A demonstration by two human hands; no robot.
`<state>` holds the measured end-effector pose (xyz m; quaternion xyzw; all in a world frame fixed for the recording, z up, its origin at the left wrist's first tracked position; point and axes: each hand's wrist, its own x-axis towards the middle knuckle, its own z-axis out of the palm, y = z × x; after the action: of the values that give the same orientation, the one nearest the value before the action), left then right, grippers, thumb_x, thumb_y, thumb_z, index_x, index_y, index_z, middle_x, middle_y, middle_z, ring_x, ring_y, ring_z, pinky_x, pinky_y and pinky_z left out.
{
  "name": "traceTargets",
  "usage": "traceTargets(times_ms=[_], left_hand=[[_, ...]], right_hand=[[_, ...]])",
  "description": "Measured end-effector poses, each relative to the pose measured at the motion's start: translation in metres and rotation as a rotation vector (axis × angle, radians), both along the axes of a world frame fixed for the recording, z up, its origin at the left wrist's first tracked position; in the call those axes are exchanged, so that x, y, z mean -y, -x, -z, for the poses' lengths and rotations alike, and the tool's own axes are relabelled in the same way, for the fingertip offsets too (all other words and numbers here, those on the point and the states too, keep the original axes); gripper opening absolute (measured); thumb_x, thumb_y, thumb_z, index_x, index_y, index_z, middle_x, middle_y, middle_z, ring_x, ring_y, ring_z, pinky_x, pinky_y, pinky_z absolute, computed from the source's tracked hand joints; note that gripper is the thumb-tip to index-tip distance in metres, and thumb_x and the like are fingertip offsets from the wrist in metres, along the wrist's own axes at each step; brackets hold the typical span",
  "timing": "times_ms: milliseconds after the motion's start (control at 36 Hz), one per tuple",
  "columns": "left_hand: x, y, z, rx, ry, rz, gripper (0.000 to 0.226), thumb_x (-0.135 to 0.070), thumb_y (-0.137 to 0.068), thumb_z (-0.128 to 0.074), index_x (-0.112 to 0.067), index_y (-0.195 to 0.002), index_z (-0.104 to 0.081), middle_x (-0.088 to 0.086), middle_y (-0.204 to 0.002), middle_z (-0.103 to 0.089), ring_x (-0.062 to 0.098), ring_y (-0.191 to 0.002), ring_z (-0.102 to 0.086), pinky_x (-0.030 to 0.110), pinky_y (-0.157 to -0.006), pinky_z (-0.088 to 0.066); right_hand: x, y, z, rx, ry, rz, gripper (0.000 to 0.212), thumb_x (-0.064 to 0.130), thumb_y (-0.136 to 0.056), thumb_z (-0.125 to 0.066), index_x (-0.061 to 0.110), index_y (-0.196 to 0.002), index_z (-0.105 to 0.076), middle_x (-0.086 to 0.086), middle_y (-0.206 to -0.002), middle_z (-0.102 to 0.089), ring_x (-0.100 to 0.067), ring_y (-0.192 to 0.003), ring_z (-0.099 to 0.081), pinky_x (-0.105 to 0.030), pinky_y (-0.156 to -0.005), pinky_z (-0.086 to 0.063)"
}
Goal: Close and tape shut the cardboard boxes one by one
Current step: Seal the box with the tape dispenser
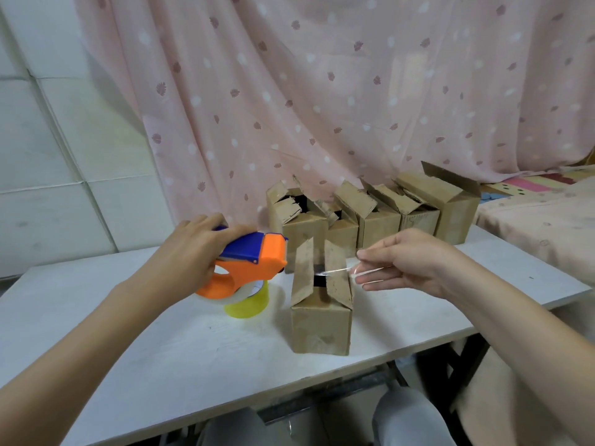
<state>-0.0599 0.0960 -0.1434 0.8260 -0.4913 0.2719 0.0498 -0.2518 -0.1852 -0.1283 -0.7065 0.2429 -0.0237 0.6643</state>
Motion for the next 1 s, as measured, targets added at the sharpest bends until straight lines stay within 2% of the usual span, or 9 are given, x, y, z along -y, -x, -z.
traceTargets(times_ms=[194, 306, 417, 556, 639, 861, 1000], left_hand=[[0.004, -0.005, -0.006, 0.030, -0.016, -0.006, 0.088, 0.014, -0.059, -0.054, -0.034, -0.132, -0.056, 0.001, -0.086, -0.055, 0.020, -0.066, -0.040, 0.029, -0.059, -0.033], [0.006, -0.004, -0.008, 0.052, -0.057, -0.012, 0.087, 0.012, -0.058, -0.054, -0.033, -0.133, -0.058, 0.002, -0.085, -0.055, 0.021, -0.064, -0.042, 0.029, -0.059, -0.034], [0.009, 0.002, -0.006, 0.052, -0.085, 0.010, 0.083, 0.008, -0.059, -0.060, -0.031, -0.132, -0.061, 0.003, -0.084, -0.056, 0.019, -0.066, -0.038, 0.030, -0.060, -0.032], [0.011, 0.006, -0.004, 0.101, -0.114, -0.010, 0.083, 0.005, -0.054, -0.068, -0.032, -0.128, -0.062, 0.001, -0.080, -0.056, 0.025, -0.062, -0.052, 0.030, -0.059, -0.033], [0.012, 0.006, 0.001, 0.125, -0.138, -0.017, 0.084, 0.003, -0.053, -0.073, -0.034, -0.127, -0.060, 0.001, -0.079, -0.055, 0.026, -0.062, -0.052, 0.030, -0.061, -0.035], [0.013, 0.010, 0.010, 0.125, -0.155, -0.010, 0.088, 0.000, -0.045, -0.080, -0.033, -0.126, -0.064, 0.000, -0.078, -0.052, 0.017, -0.067, -0.031, 0.028, -0.058, -0.034], [0.016, 0.016, 0.013, 0.125, -0.220, -0.042, 0.090, -0.004, -0.041, -0.084, -0.033, -0.124, -0.064, 0.001, -0.079, -0.054, 0.023, -0.063, -0.047, 0.032, -0.057, -0.041]], right_hand=[[0.005, 0.000, 0.000, 0.072, 0.074, 0.082, 0.020, 0.009, -0.085, -0.077, -0.007, -0.096, -0.072, -0.021, -0.087, -0.075, -0.032, -0.084, -0.076, -0.038, -0.074, -0.063], [0.005, 0.000, 0.002, 0.070, 0.061, 0.096, 0.017, 0.004, -0.085, -0.076, -0.010, -0.092, -0.071, -0.023, -0.080, -0.074, -0.029, -0.068, -0.074, -0.031, -0.059, -0.061], [0.009, -0.002, 0.003, 0.014, 0.008, 0.072, 0.019, 0.001, -0.082, -0.077, -0.013, -0.094, -0.071, -0.021, -0.075, -0.072, -0.026, -0.061, -0.072, -0.031, -0.058, -0.060], [0.012, -0.003, 0.007, -0.021, -0.037, 0.063, 0.019, -0.002, -0.082, -0.077, -0.015, -0.094, -0.070, -0.021, -0.072, -0.071, -0.026, -0.059, -0.070, -0.034, -0.059, -0.062], [0.013, -0.002, 0.011, -0.033, -0.031, 0.061, 0.016, -0.002, -0.083, -0.076, -0.014, -0.092, -0.069, -0.021, -0.071, -0.071, -0.026, -0.058, -0.070, -0.033, -0.057, -0.061], [0.013, -0.003, 0.029, -0.075, -0.008, 0.066, 0.013, -0.001, -0.083, -0.076, -0.010, -0.087, -0.069, -0.020, -0.070, -0.070, -0.026, -0.057, -0.069, -0.034, -0.058, -0.062], [0.009, -0.002, 0.046, -0.102, 0.019, 0.071, 0.013, 0.001, -0.084, -0.076, -0.008, -0.088, -0.068, -0.019, -0.069, -0.070, -0.026, -0.057, -0.070, -0.033, -0.056, -0.061]])
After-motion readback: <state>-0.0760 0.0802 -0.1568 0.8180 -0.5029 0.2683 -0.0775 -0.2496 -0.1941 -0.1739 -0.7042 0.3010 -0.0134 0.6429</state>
